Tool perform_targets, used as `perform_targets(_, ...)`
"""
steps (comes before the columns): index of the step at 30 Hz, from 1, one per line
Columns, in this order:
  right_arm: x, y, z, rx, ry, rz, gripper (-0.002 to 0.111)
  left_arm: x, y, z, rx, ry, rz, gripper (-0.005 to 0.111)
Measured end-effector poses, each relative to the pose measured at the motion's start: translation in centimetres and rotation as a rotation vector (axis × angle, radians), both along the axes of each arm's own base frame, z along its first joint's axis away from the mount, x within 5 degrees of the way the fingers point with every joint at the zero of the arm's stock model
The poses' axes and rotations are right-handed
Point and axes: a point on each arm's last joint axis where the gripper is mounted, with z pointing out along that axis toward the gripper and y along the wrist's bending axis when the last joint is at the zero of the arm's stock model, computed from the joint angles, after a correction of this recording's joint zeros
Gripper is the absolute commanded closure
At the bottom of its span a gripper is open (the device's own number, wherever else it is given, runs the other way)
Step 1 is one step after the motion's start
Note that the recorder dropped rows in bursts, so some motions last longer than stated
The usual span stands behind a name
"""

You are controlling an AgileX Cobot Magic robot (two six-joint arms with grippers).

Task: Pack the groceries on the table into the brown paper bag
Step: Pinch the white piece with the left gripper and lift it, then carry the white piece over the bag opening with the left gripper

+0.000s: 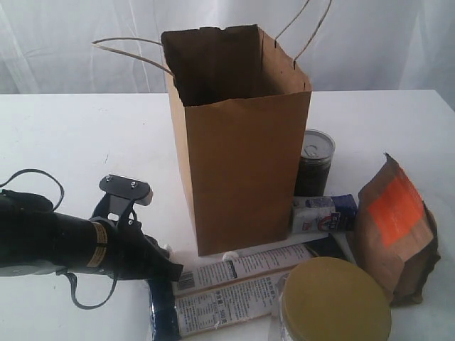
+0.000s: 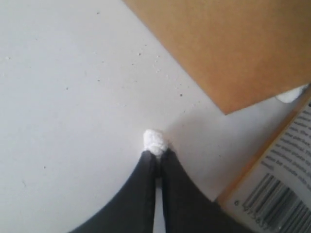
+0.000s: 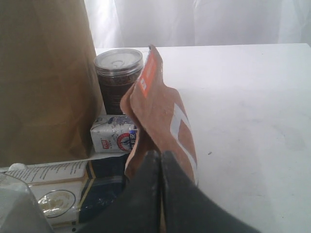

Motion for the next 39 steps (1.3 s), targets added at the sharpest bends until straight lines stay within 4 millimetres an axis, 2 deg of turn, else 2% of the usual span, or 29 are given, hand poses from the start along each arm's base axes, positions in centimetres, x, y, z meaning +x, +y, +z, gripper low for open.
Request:
perform_targets(3,0.0,0.0,0.0,0.000,0.000,0.000,0.108,0.0,0.2,0.4,0.017,-0.012,0.007,0.107)
perform_targets(6,0.0,0.0,0.0,0.000,0.000,0.000,0.108,0.0,0.5,1.8,0.020,-0.051,0.022,0.107)
perform_targets(17,0.0,0.0,0.0,0.000,0.000,0.000,0.108,-1.4,4.1,9.6,0.091,-0.271,0.169,0.107)
perform_targets(30,0.0,0.0,0.0,0.000,0.000,0.000,0.108,-4.4,8.1,16.8,0.063,-0.477,0.316,0.107)
perform_targets(34,0.0,0.0,0.0,0.000,0.000,0.000,0.108,-4.9,8.7,20.1,0.010,-0.574,0.330,0.107)
perform_targets(39,0.0,0.0,0.0,0.000,0.000,0.000,0.108,-5.0,8.2,23.7,-0.083,-0.694,0.281,0.107)
